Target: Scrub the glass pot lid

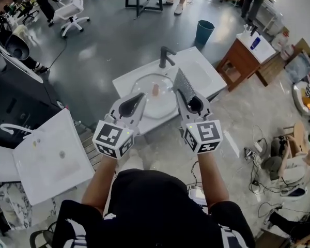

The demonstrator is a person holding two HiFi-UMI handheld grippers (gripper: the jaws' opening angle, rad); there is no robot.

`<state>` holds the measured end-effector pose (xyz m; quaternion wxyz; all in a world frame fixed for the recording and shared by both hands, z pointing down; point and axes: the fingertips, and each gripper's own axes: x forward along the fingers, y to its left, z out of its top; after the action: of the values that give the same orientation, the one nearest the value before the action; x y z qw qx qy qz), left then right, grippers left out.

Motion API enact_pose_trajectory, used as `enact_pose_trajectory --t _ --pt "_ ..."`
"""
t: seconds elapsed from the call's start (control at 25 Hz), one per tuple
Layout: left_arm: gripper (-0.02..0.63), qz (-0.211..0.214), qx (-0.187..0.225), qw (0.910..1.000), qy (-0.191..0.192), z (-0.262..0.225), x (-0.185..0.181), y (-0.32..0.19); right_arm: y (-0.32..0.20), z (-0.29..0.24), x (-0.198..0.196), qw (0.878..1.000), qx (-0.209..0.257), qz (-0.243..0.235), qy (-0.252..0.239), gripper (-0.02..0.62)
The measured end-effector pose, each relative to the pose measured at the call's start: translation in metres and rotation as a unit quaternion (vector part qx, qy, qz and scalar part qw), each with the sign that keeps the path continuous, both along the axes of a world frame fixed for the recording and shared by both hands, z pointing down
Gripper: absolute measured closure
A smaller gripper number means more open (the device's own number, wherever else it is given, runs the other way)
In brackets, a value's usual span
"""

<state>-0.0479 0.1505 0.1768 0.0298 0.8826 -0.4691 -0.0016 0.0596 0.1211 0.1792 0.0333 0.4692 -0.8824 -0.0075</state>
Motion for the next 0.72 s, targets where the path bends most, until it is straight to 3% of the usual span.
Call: enact_pose_trajectory --t 0.32,0.72 --pt "0.598 0.003 -0.002 1.0000 0.003 0.001 -0.009 -0.020 -0.019 0.004 -0.012 1.000 -0.005 -0.002 0.004 0.525" --pt "0.598 0.021 -0.003 0.9998 0.007 0.007 -0.025 -0.084 -0.076 0.011 -0.029 1.000 -0.013 0.018 0.011 0.525"
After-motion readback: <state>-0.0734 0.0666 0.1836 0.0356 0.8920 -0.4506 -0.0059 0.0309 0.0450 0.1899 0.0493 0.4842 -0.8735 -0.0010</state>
